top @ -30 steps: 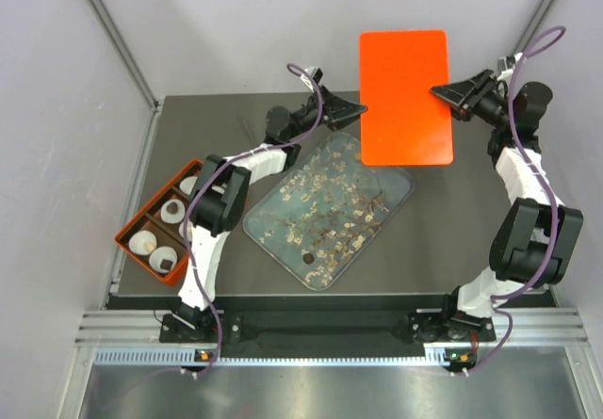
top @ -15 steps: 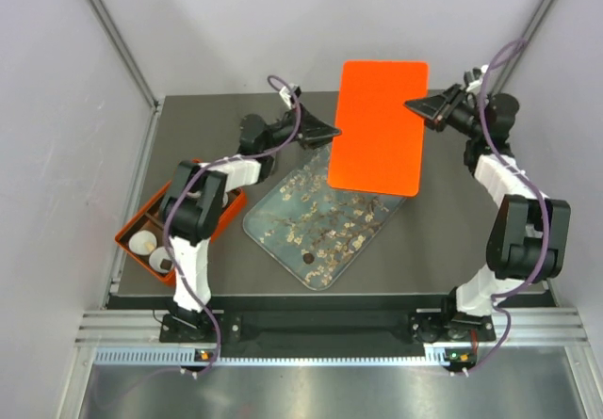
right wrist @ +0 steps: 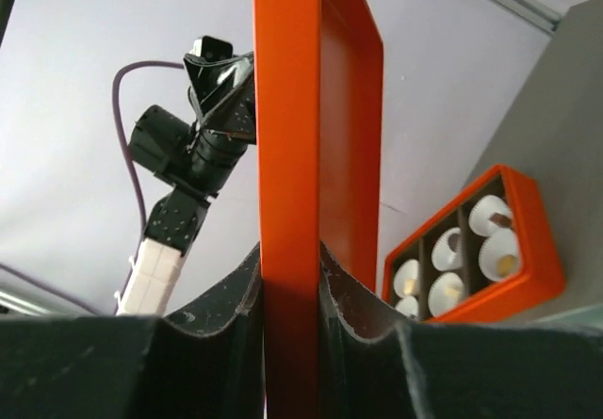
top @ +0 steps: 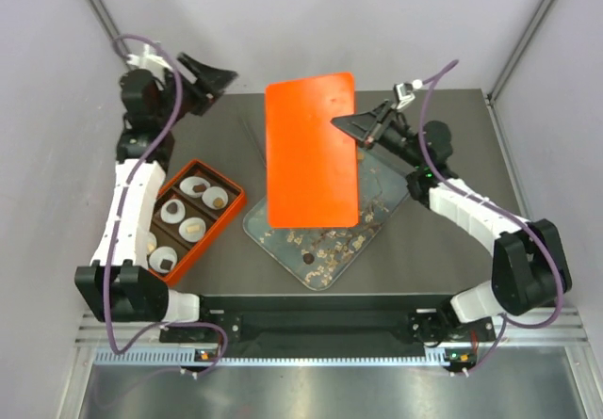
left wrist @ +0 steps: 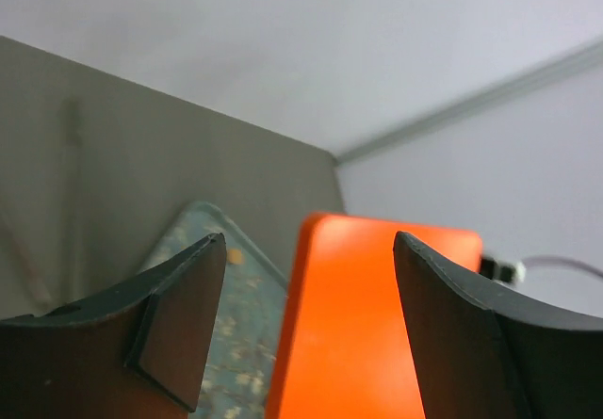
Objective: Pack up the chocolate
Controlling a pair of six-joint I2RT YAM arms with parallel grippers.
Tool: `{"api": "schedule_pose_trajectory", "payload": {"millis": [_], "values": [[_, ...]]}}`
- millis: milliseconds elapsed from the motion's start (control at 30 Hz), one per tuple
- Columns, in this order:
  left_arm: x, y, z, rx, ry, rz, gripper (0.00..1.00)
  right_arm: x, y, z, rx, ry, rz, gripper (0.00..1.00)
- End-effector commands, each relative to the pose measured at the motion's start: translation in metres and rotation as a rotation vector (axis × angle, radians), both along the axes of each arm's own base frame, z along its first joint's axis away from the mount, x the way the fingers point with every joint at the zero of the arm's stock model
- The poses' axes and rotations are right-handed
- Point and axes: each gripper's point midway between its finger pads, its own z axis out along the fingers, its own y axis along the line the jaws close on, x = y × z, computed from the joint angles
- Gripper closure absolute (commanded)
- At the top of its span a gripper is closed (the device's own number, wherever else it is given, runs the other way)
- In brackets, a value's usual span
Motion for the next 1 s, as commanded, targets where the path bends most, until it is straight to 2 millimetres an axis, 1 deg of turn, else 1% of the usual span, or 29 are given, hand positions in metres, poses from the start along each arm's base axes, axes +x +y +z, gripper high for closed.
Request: {"api": "schedule_pose_trajectory", "payload": {"millis": [0,33,67,100,133,167,200,233,267,300,333,400,433,467,533,567,600,633,667,700,733,767,800,833,867,900,967], "values": [[-0.009,0.054,-0.037,0.155,0.197,0.176,0.23,-0.001,0.022,0.04,0.135,-0.076,-0.137,1.0],[-0.011,0.061,-0.028,0.211,0.172,0.207,0.23,-0.001,0.032,0.041,0.149,-0.072,-0.145,1.0],[-0.022,0.063,-0.027,0.233,0.184,0.212,0.23,-0.013,0.053,0.047,0.172,-0.085,-0.124,1.0],[-0.027,0.068,-0.028,0.254,0.19,0.237,0.23,-0.002,0.062,0.039,0.191,-0.058,-0.174,1.0],[-0.031,0.077,-0.04,0.28,0.22,0.284,0.23,-0.011,0.075,0.046,0.234,-0.077,-0.158,1.0],[-0.045,0.083,-0.035,0.281,0.208,0.325,0.23,-0.008,0.079,0.052,0.277,-0.07,-0.168,1.0],[-0.051,0.088,-0.059,0.277,0.256,0.344,0.23,0.005,0.084,0.042,0.31,-0.048,-0.213,1.0],[-0.056,0.093,-0.061,0.247,0.247,0.361,0.23,0.007,0.086,0.046,0.357,-0.052,-0.235,1.0],[-0.068,0.084,-0.044,0.217,0.157,0.317,0.23,0.007,0.082,0.064,0.445,-0.083,-0.241,1.0],[-0.072,0.084,-0.058,0.207,0.181,0.303,0.23,0.024,0.084,0.05,0.465,-0.047,-0.287,1.0],[-0.076,0.084,-0.059,0.206,0.181,0.295,0.23,0.029,0.082,0.052,0.499,-0.039,-0.3,1.0],[-0.084,0.083,-0.06,0.225,0.202,0.274,0.22,0.043,0.08,0.06,0.553,-0.052,-0.336,1.0],[-0.086,0.082,-0.06,0.239,0.203,0.266,0.22,0.049,0.078,0.063,0.554,-0.054,-0.35,1.0],[-0.089,0.082,-0.057,0.239,0.197,0.265,0.22,0.054,0.078,0.072,0.548,-0.074,-0.367,1.0],[-0.093,0.075,-0.054,0.207,0.189,0.24,0.21,0.062,0.075,0.077,0.539,-0.087,-0.395,1.0],[-0.097,0.071,-0.049,0.188,0.175,0.225,0.21,0.064,0.073,0.083,0.551,-0.096,-0.404,1.0],[-0.1,0.066,-0.054,0.166,0.183,0.194,0.21,0.066,0.069,0.085,0.568,-0.1,-0.415,1.0],[-0.099,0.061,-0.049,0.126,0.166,0.182,0.21,0.07,0.064,0.089,0.585,-0.106,-0.423,1.0],[-0.103,0.057,-0.045,0.1,0.146,0.167,0.21,0.073,0.064,0.088,0.6,-0.098,-0.419,1.0],[-0.105,0.051,-0.054,0.049,0.18,0.141,0.21,0.073,0.062,0.09,0.62,-0.097,-0.417,1.0],[-0.104,0.048,-0.05,0.023,0.154,0.127,0.2,0.075,0.06,0.094,0.639,-0.097,-0.415,1.0],[-0.106,0.045,-0.047,-0.006,0.138,0.112,0.2,0.078,0.062,0.092,0.646,-0.086,-0.41,1.0],[-0.106,0.04,-0.055,-0.068,0.166,0.093,0.2,0.078,0.062,0.093,0.653,-0.086,-0.408,1.0],[-0.105,0.038,-0.042,-0.095,0.107,0.084,0.19,0.078,0.064,0.096,0.661,-0.086,-0.397,1.0],[-0.104,0.037,-0.049,-0.123,0.108,0.081,0.19,0.078,0.066,0.096,0.659,-0.086,-0.389,1.0],[-0.103,0.037,-0.046,-0.169,0.104,0.091,0.19,0.077,0.068,0.096,0.66,-0.085,-0.384,1.0],[-0.102,0.038,-0.037,-0.187,0.033,0.095,0.18,0.076,0.068,0.095,0.67,-0.073,-0.371,1.0]]}}
